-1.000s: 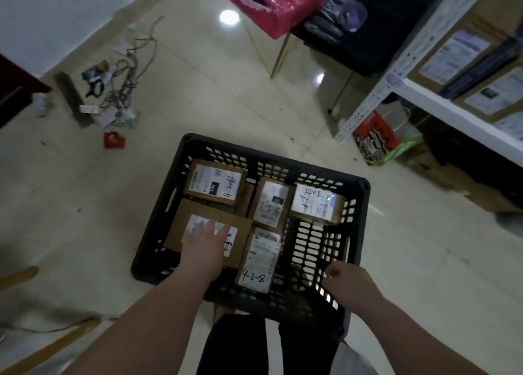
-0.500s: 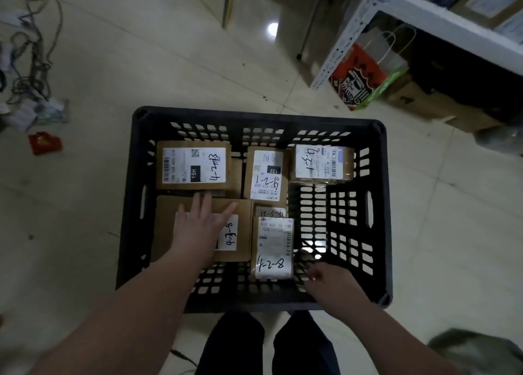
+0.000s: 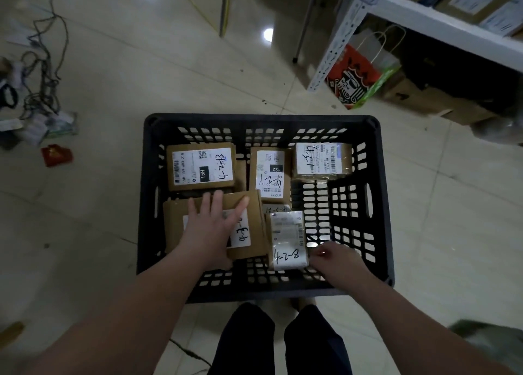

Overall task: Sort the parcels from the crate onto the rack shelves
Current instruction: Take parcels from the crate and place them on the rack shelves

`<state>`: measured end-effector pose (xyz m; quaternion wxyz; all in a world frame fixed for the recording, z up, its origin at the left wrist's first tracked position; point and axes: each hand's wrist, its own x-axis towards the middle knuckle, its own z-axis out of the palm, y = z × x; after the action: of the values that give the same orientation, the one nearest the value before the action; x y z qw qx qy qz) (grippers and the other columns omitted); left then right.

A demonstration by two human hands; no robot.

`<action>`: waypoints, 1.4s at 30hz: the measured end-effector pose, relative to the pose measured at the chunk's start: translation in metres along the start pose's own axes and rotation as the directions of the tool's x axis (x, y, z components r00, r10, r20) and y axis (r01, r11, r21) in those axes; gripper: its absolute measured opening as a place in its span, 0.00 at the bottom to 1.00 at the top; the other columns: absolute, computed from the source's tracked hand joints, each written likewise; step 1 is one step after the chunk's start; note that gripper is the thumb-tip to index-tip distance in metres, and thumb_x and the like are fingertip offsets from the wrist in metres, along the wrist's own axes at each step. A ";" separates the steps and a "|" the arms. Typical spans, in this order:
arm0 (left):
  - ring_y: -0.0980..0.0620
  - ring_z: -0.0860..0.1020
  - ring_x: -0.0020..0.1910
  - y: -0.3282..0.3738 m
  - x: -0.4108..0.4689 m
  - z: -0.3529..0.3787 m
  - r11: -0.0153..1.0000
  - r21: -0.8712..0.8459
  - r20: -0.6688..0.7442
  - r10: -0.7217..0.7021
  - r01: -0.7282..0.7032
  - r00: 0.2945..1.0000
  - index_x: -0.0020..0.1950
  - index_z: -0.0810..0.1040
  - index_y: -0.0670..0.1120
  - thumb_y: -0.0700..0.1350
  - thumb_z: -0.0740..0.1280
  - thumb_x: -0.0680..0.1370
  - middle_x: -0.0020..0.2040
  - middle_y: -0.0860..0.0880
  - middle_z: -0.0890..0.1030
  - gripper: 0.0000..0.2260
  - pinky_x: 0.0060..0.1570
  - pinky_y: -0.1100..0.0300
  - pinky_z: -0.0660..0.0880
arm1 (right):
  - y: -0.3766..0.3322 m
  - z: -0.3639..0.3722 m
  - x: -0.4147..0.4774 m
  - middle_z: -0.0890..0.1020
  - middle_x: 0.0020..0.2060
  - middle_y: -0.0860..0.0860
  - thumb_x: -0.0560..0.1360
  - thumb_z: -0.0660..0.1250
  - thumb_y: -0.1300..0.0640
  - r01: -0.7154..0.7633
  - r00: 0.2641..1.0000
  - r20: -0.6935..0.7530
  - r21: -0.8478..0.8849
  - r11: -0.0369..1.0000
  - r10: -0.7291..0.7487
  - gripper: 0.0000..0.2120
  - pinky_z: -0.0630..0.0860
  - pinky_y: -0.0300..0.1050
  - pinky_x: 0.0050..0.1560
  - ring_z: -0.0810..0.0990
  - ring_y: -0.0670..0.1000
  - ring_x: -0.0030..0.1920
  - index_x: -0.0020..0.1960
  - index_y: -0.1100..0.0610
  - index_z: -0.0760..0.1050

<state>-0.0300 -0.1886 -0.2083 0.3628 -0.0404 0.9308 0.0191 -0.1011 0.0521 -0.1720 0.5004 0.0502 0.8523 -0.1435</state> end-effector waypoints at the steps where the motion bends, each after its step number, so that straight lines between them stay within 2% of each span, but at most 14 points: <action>1: 0.34 0.43 0.74 0.000 -0.007 -0.008 1.000 -0.029 -0.018 0.005 -0.005 1.000 0.72 0.26 0.57 0.67 0.73 0.60 0.74 0.36 0.40 0.61 0.70 0.33 0.44 | -0.006 -0.005 -0.005 0.79 0.48 0.48 0.76 0.67 0.50 0.004 1.000 -0.013 0.049 0.999 -0.004 0.15 0.69 0.36 0.38 0.75 0.47 0.47 0.61 0.52 0.77; 5: 0.36 0.40 0.74 0.003 -0.034 -0.049 0.992 -0.118 -0.087 0.032 -0.042 0.996 0.70 0.23 0.57 0.67 0.73 0.59 0.74 0.39 0.38 0.63 0.71 0.34 0.43 | -0.036 -0.026 -0.030 0.79 0.47 0.46 0.74 0.70 0.45 0.083 0.996 -0.072 0.365 0.927 -0.061 0.27 0.75 0.43 0.49 0.77 0.46 0.47 0.70 0.52 0.69; 8: 0.37 0.36 0.75 0.008 -0.053 -0.084 0.983 -0.158 -0.144 0.068 -0.091 0.987 0.68 0.20 0.58 0.68 0.72 0.60 0.75 0.41 0.34 0.63 0.71 0.35 0.42 | -0.057 -0.044 -0.051 0.75 0.64 0.53 0.71 0.72 0.42 0.167 0.985 -0.051 0.531 0.831 -0.166 0.40 0.73 0.53 0.63 0.75 0.50 0.57 0.77 0.49 0.58; 11: 0.39 0.33 0.74 0.013 -0.069 -0.120 0.975 -0.150 -0.202 0.130 -0.162 0.971 0.68 0.20 0.60 0.66 0.72 0.61 0.75 0.43 0.32 0.62 0.72 0.36 0.42 | -0.075 -0.067 -0.072 0.70 0.69 0.53 0.67 0.74 0.42 0.228 0.957 -0.017 0.664 0.712 -0.290 0.49 0.71 0.54 0.63 0.72 0.55 0.65 0.79 0.44 0.50; 13: 0.40 0.32 0.74 0.015 -0.078 -0.143 0.972 -0.097 -0.222 0.190 -0.216 0.956 0.67 0.20 0.61 0.63 0.74 0.61 0.75 0.45 0.31 0.62 0.72 0.36 0.41 | -0.084 -0.081 -0.086 0.72 0.68 0.53 0.63 0.76 0.43 0.260 0.936 -0.028 0.726 0.637 -0.350 0.52 0.73 0.53 0.61 0.75 0.54 0.62 0.78 0.42 0.49; 19: 0.47 0.28 0.73 0.023 -0.100 -0.190 0.950 -0.062 -0.374 0.264 -0.307 0.889 0.69 0.25 0.65 0.59 0.75 0.62 0.74 0.53 0.28 0.60 0.71 0.38 0.36 | -0.094 -0.113 -0.118 0.79 0.58 0.52 0.64 0.80 0.54 0.385 0.910 -0.238 0.790 0.478 -0.339 0.41 0.79 0.57 0.56 0.82 0.56 0.54 0.71 0.44 0.63; 22: 0.47 0.31 0.74 0.026 -0.111 -0.205 0.943 -0.248 -0.453 0.090 -0.223 0.887 0.73 0.31 0.63 0.57 0.74 0.66 0.74 0.55 0.30 0.55 0.72 0.38 0.38 | -0.093 -0.128 -0.130 0.80 0.57 0.54 0.68 0.77 0.57 0.383 0.914 -0.300 0.863 0.329 -0.275 0.33 0.81 0.58 0.52 0.82 0.57 0.53 0.67 0.48 0.65; 24: 0.46 0.37 0.76 0.029 -0.121 -0.217 0.827 -0.535 -0.467 -0.115 -0.176 0.877 0.76 0.37 0.61 0.51 0.74 0.68 0.75 0.55 0.35 0.51 0.73 0.38 0.48 | -0.092 -0.137 -0.136 0.81 0.56 0.57 0.70 0.75 0.58 0.326 0.932 -0.286 0.930 0.169 -0.221 0.29 0.82 0.59 0.45 0.83 0.59 0.52 0.65 0.50 0.65; 28: 0.47 0.50 0.76 0.034 -0.131 -0.238 0.369 -0.910 -0.333 -0.373 -0.191 0.866 0.77 0.41 0.57 0.49 0.71 0.73 0.78 0.51 0.46 0.44 0.72 0.45 0.55 | -0.089 -0.147 -0.143 0.82 0.53 0.58 0.66 0.77 0.58 0.256 0.950 -0.262 0.965 -0.061 -0.169 0.34 0.80 0.53 0.38 0.84 0.57 0.46 0.67 0.53 0.65; 31: 0.45 0.62 0.73 0.038 -0.130 -0.246 -0.072 -0.982 -0.153 -0.240 -0.175 0.958 0.77 0.43 0.57 0.56 0.71 0.73 0.77 0.47 0.57 0.44 0.70 0.42 0.62 | -0.089 -0.147 -0.149 0.82 0.56 0.60 0.57 0.80 0.55 0.211 0.947 -0.243 0.964 -0.162 -0.212 0.44 0.81 0.53 0.43 0.84 0.59 0.51 0.70 0.58 0.67; 33: 0.45 0.72 0.66 0.044 -0.133 -0.252 -0.267 -0.957 -0.087 -0.106 -0.113 0.991 0.78 0.49 0.57 0.55 0.71 0.72 0.72 0.47 0.69 0.41 0.64 0.41 0.69 | -0.089 -0.147 -0.156 0.83 0.53 0.60 0.58 0.79 0.55 0.207 0.940 -0.246 0.962 -0.179 -0.238 0.42 0.82 0.52 0.42 0.84 0.58 0.50 0.68 0.59 0.68; 36: 0.49 0.79 0.57 0.054 -0.136 -0.259 -0.252 -0.955 -0.151 -0.033 -0.155 0.988 0.72 0.64 0.57 0.51 0.73 0.72 0.60 0.52 0.80 0.31 0.55 0.44 0.77 | -0.088 -0.145 -0.163 0.84 0.52 0.59 0.59 0.77 0.55 0.204 0.933 -0.250 0.960 -0.191 -0.258 0.40 0.82 0.51 0.42 0.84 0.57 0.50 0.68 0.60 0.68; 39: 0.50 0.80 0.55 0.061 -0.136 -0.265 -0.256 -0.950 -0.177 -0.038 -0.181 0.983 0.68 0.67 0.58 0.47 0.73 0.72 0.57 0.52 0.81 0.27 0.50 0.47 0.80 | -0.083 -0.147 -0.170 0.83 0.55 0.60 0.59 0.77 0.54 0.195 0.931 -0.244 0.961 -0.196 -0.271 0.38 0.81 0.53 0.51 0.82 0.58 0.56 0.67 0.61 0.72; 42: 0.49 0.80 0.55 0.064 -0.136 -0.270 -0.246 -0.951 -0.187 -0.028 -0.188 0.982 0.66 0.68 0.58 0.45 0.73 0.72 0.56 0.53 0.82 0.26 0.53 0.45 0.78 | -0.076 -0.154 -0.176 0.84 0.50 0.56 0.65 0.74 0.53 0.214 0.934 -0.251 0.963 -0.164 -0.256 0.27 0.80 0.49 0.45 0.81 0.55 0.52 0.63 0.59 0.75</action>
<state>-0.1175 -0.1336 0.0829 0.1247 -0.2503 0.5805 0.7648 -0.1603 0.0348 0.0662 0.2724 0.2464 0.4467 -0.8158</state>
